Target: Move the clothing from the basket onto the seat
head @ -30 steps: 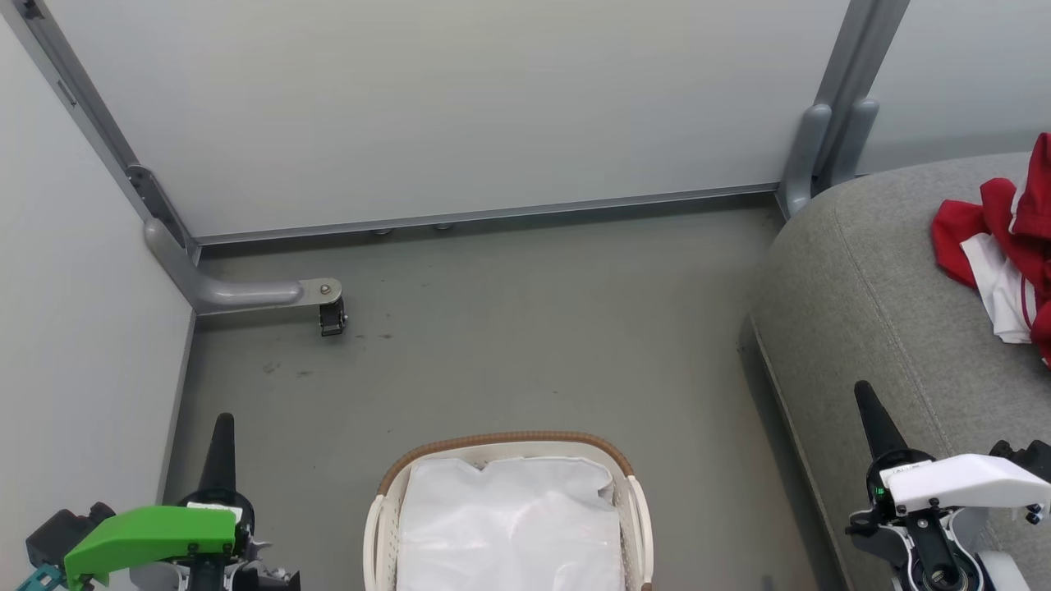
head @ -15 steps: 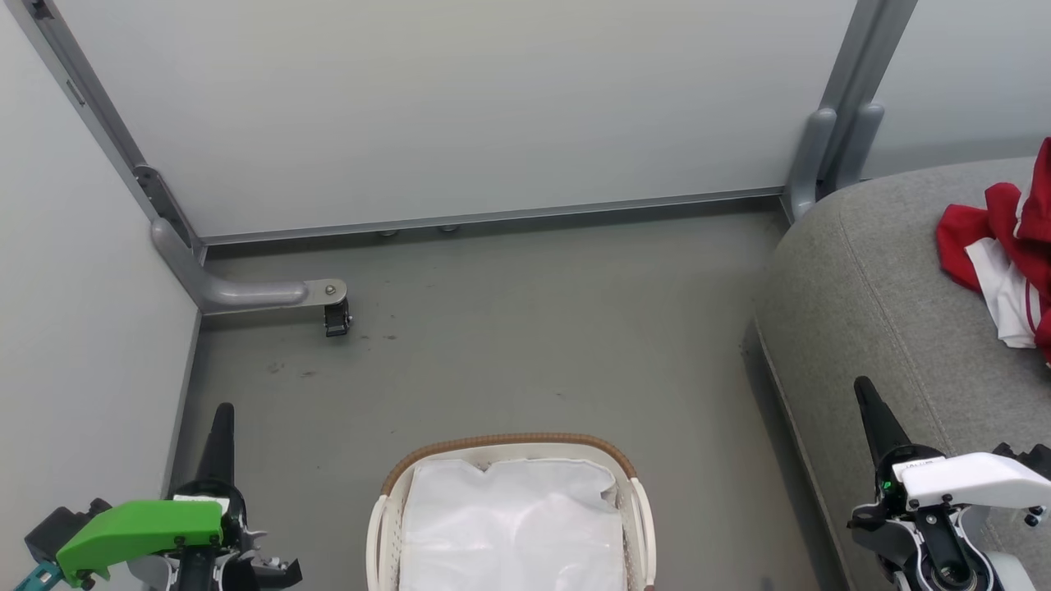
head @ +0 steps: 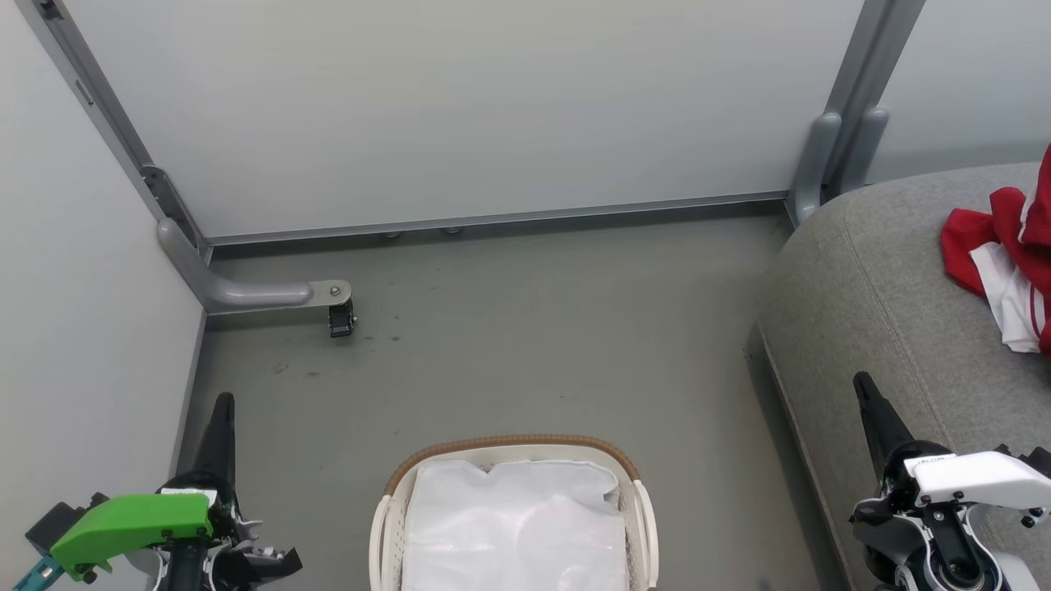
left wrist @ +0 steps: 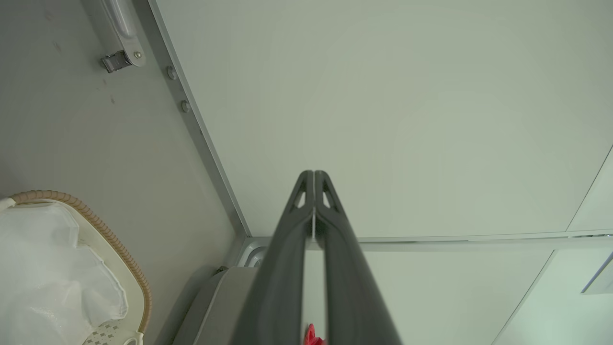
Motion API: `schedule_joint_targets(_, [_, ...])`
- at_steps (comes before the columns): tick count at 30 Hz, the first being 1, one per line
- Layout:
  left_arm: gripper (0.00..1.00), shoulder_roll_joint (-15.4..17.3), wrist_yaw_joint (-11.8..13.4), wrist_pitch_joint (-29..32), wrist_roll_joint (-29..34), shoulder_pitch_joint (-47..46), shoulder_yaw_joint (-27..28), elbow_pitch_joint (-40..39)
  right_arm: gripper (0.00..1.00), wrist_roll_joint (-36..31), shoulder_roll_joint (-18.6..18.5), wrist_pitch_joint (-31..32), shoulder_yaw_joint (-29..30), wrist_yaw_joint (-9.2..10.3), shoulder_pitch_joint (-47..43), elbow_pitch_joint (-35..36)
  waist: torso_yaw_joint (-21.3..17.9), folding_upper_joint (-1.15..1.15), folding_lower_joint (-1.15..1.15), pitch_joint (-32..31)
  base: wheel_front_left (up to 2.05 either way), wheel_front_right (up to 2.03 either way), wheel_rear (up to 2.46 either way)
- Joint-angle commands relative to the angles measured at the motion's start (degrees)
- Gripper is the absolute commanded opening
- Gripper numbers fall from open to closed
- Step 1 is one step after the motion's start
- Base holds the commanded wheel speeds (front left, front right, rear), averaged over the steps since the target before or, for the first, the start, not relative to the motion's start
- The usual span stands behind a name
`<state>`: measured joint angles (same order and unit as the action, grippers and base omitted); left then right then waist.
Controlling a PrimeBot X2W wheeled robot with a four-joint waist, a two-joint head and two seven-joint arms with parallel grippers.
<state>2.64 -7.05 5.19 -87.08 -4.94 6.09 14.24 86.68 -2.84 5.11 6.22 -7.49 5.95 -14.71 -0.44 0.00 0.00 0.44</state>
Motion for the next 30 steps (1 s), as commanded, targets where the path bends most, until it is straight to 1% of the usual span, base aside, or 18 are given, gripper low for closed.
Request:
schedule_joint_targets(1, [0.0, 0.39, -0.39, 0.32, -1.31, -1.32, 0.29, -0.27, 0.0, 1.32, -0.17, 0.49, 0.22, -0.01, 0.45, 0.41, 0.05, 0.0, 0.0, -0.03, 0.0, 0.0, 0.0])
schedule_joint_targets(13, [0.0, 0.41, -0.64, 1.55, -5.59, -1.75, 0.57, -0.24, 0.0, 5.96, -0.09, 1.66, 0.45, 0.0, 0.43, 0.85, 0.43, 0.0, 0.0, -0.26, 0.0, 0.0, 0.0])
schedule_joint_targets(30, [0.0, 0.41, -0.58, 1.54, -5.42, -1.66, 0.54, -0.22, 0.0, 5.81, -0.09, 1.65, 0.43, 0.0, 0.4, 0.82, 0.44, 0.0, 0.0, -0.26, 0.0, 0.0, 0.0])
